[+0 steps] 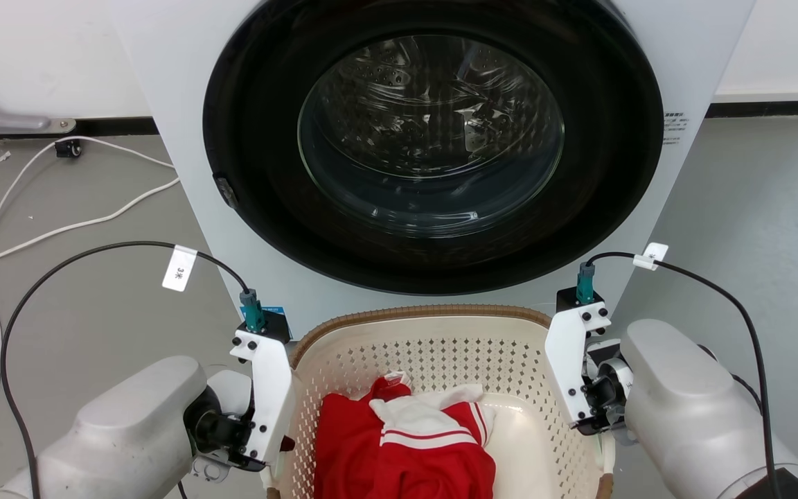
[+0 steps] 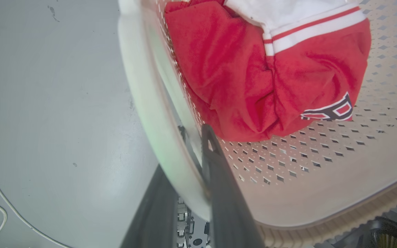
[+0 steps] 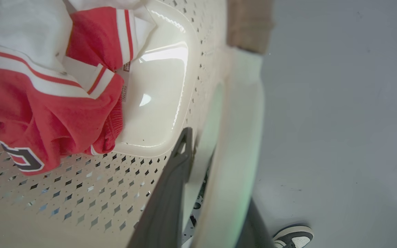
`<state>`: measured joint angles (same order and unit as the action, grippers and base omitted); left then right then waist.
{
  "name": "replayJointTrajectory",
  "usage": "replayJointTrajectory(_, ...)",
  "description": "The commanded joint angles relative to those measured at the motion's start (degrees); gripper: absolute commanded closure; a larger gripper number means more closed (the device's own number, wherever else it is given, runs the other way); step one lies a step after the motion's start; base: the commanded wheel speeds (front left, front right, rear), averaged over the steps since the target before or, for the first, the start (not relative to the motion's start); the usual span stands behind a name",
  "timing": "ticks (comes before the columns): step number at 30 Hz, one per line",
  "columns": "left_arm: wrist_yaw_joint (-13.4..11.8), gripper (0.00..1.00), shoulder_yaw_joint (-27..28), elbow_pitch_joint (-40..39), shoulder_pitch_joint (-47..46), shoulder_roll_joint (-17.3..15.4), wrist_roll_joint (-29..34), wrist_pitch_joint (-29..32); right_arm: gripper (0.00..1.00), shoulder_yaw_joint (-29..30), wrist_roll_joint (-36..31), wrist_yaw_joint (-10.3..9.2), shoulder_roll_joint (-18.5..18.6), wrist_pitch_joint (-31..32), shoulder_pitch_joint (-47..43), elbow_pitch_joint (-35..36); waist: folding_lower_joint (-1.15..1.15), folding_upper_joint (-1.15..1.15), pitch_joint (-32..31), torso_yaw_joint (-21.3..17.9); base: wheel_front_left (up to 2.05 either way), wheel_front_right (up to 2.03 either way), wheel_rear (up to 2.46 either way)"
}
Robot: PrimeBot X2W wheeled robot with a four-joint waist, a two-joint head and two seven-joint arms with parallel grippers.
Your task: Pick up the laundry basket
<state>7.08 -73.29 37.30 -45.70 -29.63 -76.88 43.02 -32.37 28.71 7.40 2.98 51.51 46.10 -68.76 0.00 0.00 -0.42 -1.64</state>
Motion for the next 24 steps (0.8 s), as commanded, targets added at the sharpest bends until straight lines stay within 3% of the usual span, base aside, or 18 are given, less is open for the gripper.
replayJointTrajectory(1,0.7,1.00,-0.1,-0.2,0.1,0.4,0.2,0.3,1.00,-0.2,-0.1,0.17,-0.2,-0.2,0.0,0.1,0.00,0.00,0.0,0.0,0.00,0.00,0.00)
replayJointTrajectory(24,0.7,1.00,-0.2,-0.6,0.5,1.0,0.9,2.3,1.00,-1.8,0.8,0.16,-0.2,-0.1,0.4,-0.6,0.00,0.00,-0.5,0.1,0.00,0.00,0.00)
